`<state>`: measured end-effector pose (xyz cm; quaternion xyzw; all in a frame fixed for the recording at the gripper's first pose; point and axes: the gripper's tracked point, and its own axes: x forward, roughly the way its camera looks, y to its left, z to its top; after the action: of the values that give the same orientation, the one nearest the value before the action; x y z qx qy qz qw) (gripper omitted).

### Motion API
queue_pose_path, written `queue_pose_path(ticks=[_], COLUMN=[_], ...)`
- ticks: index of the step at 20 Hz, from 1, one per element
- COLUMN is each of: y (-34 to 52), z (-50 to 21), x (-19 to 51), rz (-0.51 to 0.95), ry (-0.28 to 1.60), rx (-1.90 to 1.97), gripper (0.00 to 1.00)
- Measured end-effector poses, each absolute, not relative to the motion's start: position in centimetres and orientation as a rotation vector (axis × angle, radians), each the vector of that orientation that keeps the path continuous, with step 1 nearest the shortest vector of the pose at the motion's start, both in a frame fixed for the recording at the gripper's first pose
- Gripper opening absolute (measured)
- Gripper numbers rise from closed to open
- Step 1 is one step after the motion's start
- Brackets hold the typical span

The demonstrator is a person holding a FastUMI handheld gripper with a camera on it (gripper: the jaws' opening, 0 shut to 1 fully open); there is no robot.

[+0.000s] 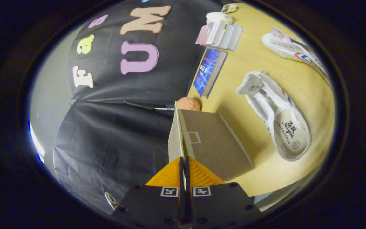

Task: Open the storage box then place both shoes into the box .Put the left shoe in first, then the right shoe, with the right side of both shoes facing outward in a uniform manner.

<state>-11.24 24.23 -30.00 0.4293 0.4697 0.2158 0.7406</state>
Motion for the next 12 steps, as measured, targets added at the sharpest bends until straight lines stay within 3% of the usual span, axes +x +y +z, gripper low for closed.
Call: queue_pose_path(ticks=[12], y=[33.6], z=[-19.7], x=[-15.3], rz=[0.792], ry=[0.884], rx=[0.657], gripper=[0.03])
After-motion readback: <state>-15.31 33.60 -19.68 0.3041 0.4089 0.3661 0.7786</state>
